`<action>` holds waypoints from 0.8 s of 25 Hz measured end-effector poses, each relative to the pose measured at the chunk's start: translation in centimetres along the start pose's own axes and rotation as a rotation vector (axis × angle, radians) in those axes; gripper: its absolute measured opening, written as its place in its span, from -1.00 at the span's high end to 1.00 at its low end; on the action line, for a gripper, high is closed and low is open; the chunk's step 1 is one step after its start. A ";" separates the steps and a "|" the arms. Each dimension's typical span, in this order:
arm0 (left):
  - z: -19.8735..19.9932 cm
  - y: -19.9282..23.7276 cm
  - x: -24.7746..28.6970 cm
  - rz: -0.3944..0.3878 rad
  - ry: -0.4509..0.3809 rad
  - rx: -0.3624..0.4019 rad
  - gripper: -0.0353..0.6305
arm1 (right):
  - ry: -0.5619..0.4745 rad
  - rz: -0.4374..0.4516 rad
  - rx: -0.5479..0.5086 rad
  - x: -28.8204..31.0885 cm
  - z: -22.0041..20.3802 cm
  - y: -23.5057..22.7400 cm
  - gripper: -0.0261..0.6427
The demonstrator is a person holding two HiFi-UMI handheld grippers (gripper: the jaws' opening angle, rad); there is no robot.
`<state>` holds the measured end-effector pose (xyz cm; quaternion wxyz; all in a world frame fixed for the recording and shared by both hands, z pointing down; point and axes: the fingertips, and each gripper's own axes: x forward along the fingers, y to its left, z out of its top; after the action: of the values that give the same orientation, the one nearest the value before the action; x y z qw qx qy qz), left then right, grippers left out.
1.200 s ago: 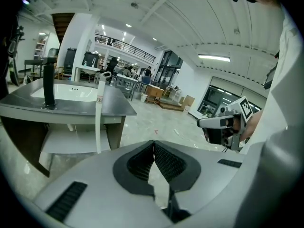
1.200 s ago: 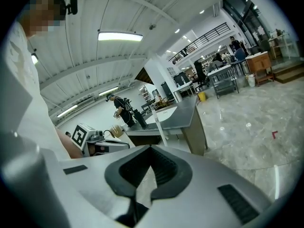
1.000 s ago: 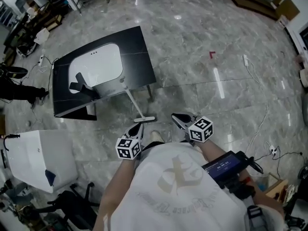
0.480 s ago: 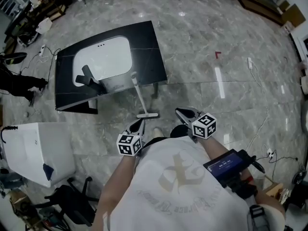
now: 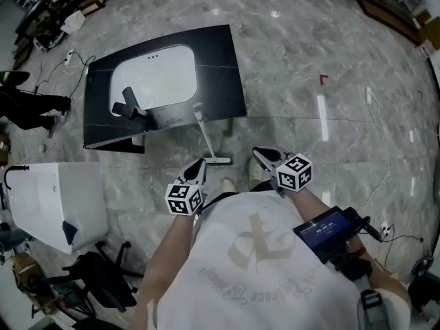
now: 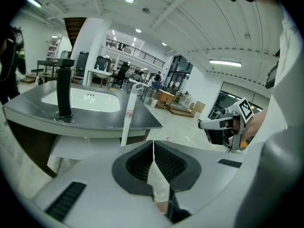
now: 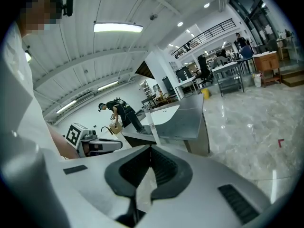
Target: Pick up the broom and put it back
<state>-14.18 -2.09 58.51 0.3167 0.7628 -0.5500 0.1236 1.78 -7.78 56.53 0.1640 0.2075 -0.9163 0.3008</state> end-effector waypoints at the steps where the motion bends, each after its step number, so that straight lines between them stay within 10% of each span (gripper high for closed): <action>1: 0.5 0.2 0.3 0.008 -0.005 0.000 0.85 | -0.004 0.005 -0.003 0.1 0.5 -0.4 0.87; 20: 9.2 5.9 8.1 0.197 -0.058 -0.023 0.35 | -0.037 0.029 0.024 0.4 5.4 -7.1 0.87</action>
<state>-18.16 -15.10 57.82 0.2957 0.7046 -0.6328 0.1255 3.90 -16.41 55.93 0.1400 0.2019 -0.9184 0.3102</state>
